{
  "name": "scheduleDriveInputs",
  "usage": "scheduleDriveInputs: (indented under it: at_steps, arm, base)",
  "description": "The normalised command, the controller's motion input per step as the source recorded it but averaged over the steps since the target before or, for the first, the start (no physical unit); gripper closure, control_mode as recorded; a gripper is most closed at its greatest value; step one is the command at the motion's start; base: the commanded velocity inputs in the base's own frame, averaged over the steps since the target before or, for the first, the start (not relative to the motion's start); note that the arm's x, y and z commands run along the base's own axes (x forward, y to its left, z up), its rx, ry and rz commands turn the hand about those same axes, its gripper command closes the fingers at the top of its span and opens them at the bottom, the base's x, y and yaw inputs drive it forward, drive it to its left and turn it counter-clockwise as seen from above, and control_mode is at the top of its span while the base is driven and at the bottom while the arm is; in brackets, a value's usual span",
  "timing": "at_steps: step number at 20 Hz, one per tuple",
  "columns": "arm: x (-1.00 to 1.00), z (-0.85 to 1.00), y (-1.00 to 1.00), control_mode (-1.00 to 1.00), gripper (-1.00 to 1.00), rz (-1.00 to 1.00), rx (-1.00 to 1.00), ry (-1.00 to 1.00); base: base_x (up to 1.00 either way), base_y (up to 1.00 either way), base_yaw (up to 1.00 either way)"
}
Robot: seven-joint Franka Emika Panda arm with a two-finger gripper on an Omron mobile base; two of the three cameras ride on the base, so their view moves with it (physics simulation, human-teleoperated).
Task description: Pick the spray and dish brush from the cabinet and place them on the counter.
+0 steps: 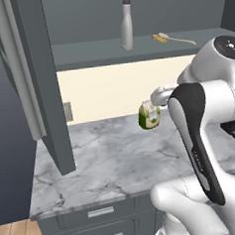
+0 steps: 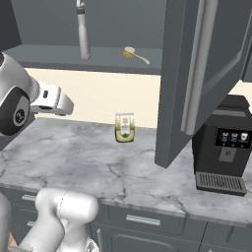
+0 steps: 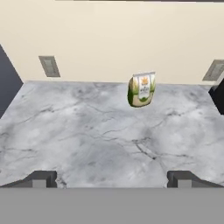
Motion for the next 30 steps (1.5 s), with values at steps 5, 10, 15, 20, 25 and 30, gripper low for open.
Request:
scheduleDriveInputs:
  at_steps: [5,10,15,20,25,30]
  arm:
    - [0.30,0.25,0.02,-1.00,-1.00,0.04,0.00,-0.10]
    - [0.23,0.21,0.14,-1.00,-1.00,0.02,0.00,-0.15]
    - [0.15,0.36,0.18,-1.00,-1.00,0.01,0.00,-0.08]
    - [0.04,0.39,0.07,-1.00,-1.00,0.00,0.00,-0.02]
    - [0.16,0.36,0.00,-1.00,-1.00,0.00,0.00,0.00]
    - [0.23,0.21,0.00,-1.00,-1.00,0.00,0.00,-0.04]
  base:
    - [0.00,0.00,0.00]
    - [0.00,0.00,0.00]
    - [0.00,0.00,0.00]
    - [0.00,0.00,0.00]
    - [0.00,0.00,0.00]
    - [0.00,0.00,0.00]
